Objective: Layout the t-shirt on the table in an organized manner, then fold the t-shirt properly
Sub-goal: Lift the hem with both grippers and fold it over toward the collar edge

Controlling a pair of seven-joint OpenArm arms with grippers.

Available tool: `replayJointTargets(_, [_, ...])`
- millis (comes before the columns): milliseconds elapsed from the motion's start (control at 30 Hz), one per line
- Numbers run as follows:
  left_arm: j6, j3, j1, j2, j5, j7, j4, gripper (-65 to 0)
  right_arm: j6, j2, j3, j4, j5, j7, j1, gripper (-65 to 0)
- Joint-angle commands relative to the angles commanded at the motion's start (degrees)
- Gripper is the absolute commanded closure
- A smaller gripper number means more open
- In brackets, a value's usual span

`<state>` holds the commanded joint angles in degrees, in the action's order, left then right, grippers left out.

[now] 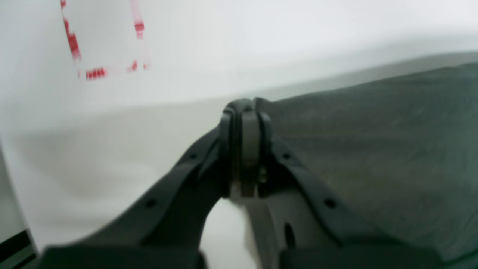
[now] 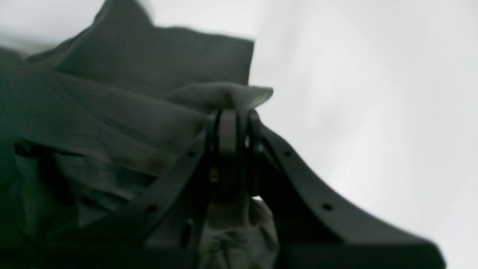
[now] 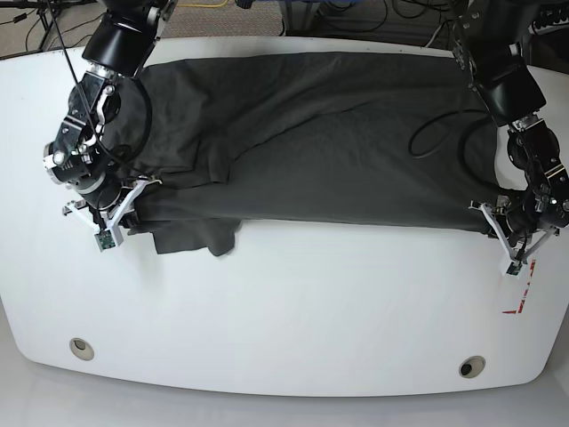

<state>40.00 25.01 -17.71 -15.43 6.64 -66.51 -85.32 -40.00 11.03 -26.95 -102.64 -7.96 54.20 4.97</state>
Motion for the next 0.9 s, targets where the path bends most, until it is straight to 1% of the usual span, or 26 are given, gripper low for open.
replayJointTargets(267, [0.0,0.0,5.4,0.0,0.0,-3.9,-8.7,0.0,0.00,-0.2,-0.1,-10.2,-0.1,5.0,-5.8,-0.6])
replayJointTargets(333, [0.0,0.0,6.5,0.0,0.0,-5.3,-10.8,0.0,0.00,-0.2,-0.1,-11.6,-0.1,5.3,-7.0,-0.6])
replayJointTargets(367, [0.0,0.0,8.1,0.0,0.0,-6.9,-13.2,0.0,0.00,-0.2,-0.1,-12.7,-0.1,5.4,-8.8,-0.6])
replayJointTargets(467, [0.0,0.0,10.6,0.4,0.0,-9.6,-17.1,0.0,0.00,-0.2,-0.1,-13.0,-0.1,5.4,-11.4,-0.6])
replayJointTargets(533, [0.0,0.0,12.6,0.7,0.0,-10.5,-19.3,0.0,0.00,-0.2,-0.3,-13.0,-0.1,5.4,-12.9,-0.6])
replayJointTargets(633, [0.0,0.0,15.8,0.7,-0.1,-10.8,-21.2,0.0,0.00,-0.4,-0.3,-13.0,-0.1,5.4,-15.2,-0.6])
replayJointTargets(733, [0.0,0.0,18.8,0.7,-0.1,-10.8,-21.5,0.0,0.00,-1.8,-0.4,-13.0,-0.1,5.4,-17.1,-0.6])
replayJointTargets(900, [0.0,0.0,24.1,0.7,-0.2,-10.8,-21.5,0.0,0.00,-2.5,-2.9,-13.0,-0.1,5.3,-20.0,-0.6])
